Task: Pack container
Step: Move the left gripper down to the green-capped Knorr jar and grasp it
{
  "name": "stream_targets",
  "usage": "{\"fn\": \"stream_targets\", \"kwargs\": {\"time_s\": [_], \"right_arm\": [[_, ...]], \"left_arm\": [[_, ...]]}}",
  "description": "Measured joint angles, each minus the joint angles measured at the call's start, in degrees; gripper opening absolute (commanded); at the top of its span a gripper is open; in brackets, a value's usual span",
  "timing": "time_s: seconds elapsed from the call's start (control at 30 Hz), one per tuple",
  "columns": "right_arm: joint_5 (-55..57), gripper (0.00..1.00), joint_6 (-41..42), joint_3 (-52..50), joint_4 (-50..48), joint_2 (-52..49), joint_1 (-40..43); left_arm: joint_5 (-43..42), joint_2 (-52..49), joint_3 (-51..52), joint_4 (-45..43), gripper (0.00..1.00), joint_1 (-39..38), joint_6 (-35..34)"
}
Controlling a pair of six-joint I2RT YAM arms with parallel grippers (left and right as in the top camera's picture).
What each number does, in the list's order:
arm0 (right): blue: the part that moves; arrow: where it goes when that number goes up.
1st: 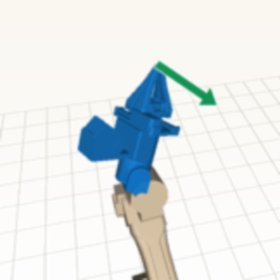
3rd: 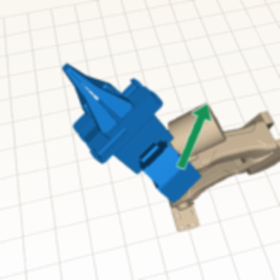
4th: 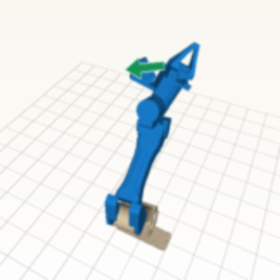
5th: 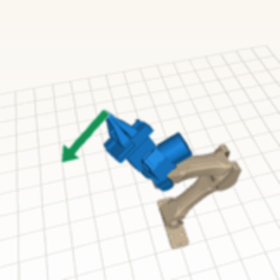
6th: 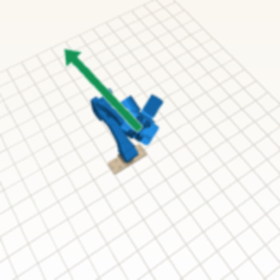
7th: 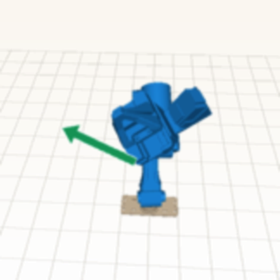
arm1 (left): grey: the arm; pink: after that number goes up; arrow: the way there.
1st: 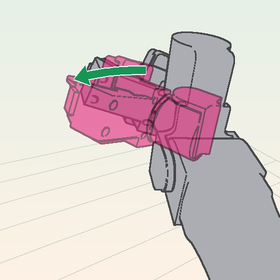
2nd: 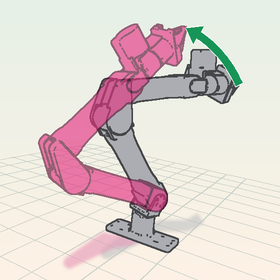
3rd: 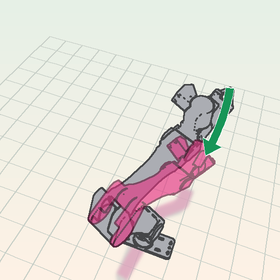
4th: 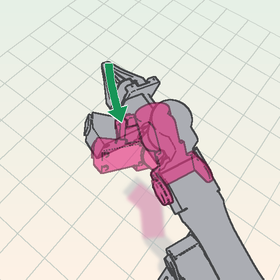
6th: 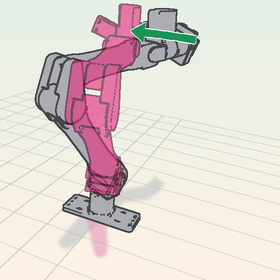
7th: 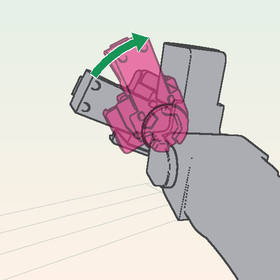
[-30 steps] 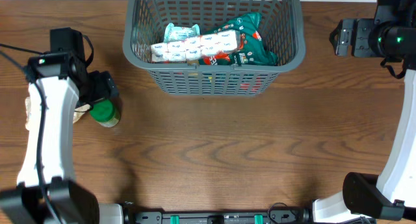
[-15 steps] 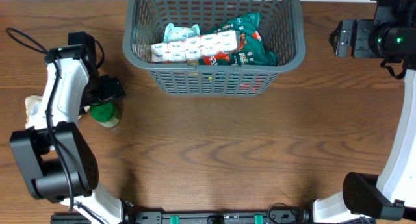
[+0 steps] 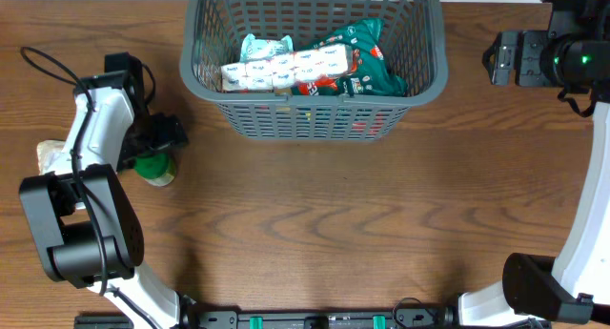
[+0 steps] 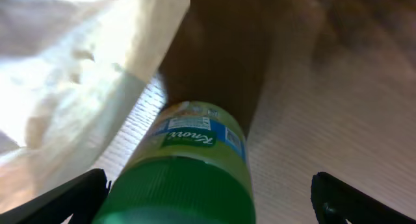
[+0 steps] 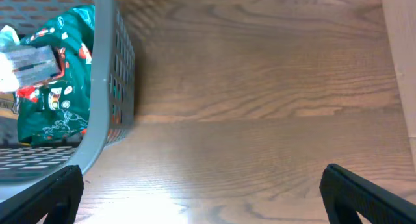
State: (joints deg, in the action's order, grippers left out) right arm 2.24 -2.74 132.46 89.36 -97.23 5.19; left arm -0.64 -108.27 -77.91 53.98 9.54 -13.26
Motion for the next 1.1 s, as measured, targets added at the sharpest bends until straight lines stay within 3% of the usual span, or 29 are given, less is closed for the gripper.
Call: {"fn": "stream_targets", "kwargs": {"time_s": [0.57, 0.8, 0.9, 1.07, 1.1], "right_arm": [[0.0, 0.99, 0.0, 0.0, 0.1, 0.0, 0.0], [0.0, 0.99, 0.0, 0.0, 0.7, 0.0, 0.0], [0.0, 0.99, 0.0, 0.0, 0.7, 0.0, 0.0], [0.0, 0.99, 0.0, 0.0, 0.8, 0.0, 0.0], [0.0, 0.99, 0.0, 0.0, 0.8, 0.0, 0.0]], "left_arm": [[-0.5, -0.1, 7.4, -7.1, 1.0, 0.5, 0.0], [-0.6, -0.1, 9.0, -8.0, 0.58, 0.5, 0.0], [-0.8, -0.1, 8.9, -8.0, 0.46, 0.5, 0.2], [-0.9, -0.1, 8.9, -7.3, 0.06, 0.5, 0.2], [-0.9, -0.1, 8.8, -6.6, 0.06, 0.5, 0.2]]}}
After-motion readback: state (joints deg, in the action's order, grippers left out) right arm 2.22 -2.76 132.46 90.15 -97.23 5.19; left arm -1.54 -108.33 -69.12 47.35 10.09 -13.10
